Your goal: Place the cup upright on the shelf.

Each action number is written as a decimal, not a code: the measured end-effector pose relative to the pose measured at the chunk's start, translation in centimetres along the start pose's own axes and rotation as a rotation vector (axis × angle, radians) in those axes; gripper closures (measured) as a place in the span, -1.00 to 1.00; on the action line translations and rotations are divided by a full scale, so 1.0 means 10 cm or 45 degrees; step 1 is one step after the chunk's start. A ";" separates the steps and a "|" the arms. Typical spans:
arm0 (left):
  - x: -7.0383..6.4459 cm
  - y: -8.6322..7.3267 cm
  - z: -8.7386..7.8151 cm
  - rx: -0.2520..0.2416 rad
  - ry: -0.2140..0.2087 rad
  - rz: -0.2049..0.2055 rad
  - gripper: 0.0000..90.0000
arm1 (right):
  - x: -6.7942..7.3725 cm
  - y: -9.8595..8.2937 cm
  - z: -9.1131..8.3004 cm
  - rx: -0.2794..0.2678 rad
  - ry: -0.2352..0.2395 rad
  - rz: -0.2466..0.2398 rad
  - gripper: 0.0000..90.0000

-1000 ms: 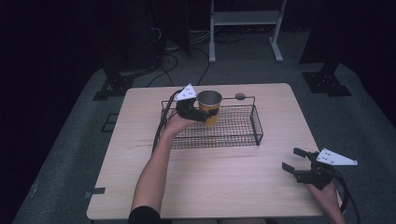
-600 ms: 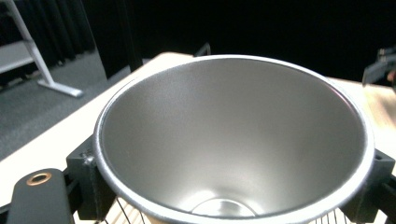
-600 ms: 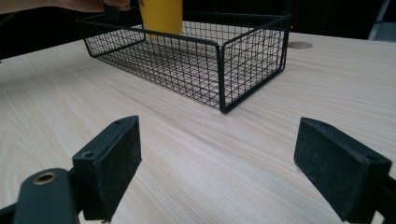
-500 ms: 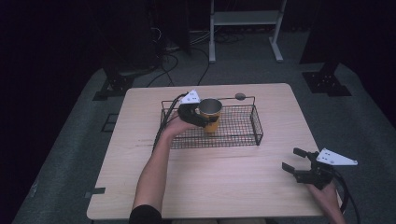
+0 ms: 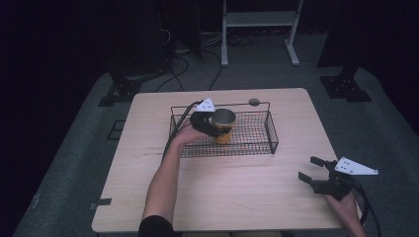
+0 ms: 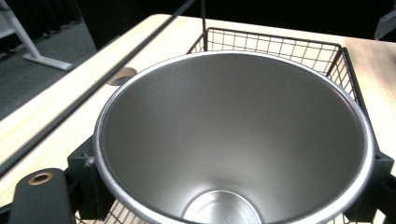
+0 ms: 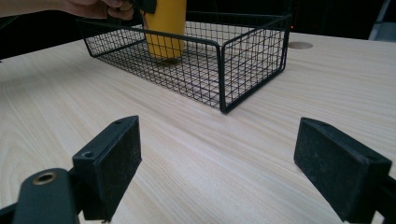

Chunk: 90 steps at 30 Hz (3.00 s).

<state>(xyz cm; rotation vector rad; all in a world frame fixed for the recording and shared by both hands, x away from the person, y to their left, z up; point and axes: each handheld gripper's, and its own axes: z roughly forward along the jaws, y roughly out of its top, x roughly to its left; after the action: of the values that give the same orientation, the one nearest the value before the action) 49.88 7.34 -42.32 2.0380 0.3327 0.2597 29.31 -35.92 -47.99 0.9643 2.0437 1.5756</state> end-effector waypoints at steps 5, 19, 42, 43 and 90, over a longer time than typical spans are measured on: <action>0.00 -0.03 0.04 0.053 -0.003 0.014 -0.72 | 0.00 0.00 0.00 0.000 -0.001 0.000 -0.69; 0.00 -0.05 0.01 0.070 -0.031 0.011 -0.72 | 0.00 0.00 0.00 0.002 0.001 -0.002 -0.69; 0.00 0.00 -0.05 0.026 0.009 0.004 -0.97 | 0.00 0.00 0.00 -0.001 -0.002 0.002 -0.70; -0.01 0.01 -0.06 0.018 0.008 0.002 -0.97 | 0.00 0.00 0.00 0.000 -0.002 0.002 -0.70; -0.37 0.31 -0.37 -0.170 0.039 0.085 -0.97 | -0.01 0.00 -0.01 -0.009 -0.007 0.016 -0.70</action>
<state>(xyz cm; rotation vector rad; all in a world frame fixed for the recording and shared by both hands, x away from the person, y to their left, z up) 45.63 7.74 -38.04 1.9174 0.2599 0.3452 29.27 -36.05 -47.98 0.9799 2.0313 1.5836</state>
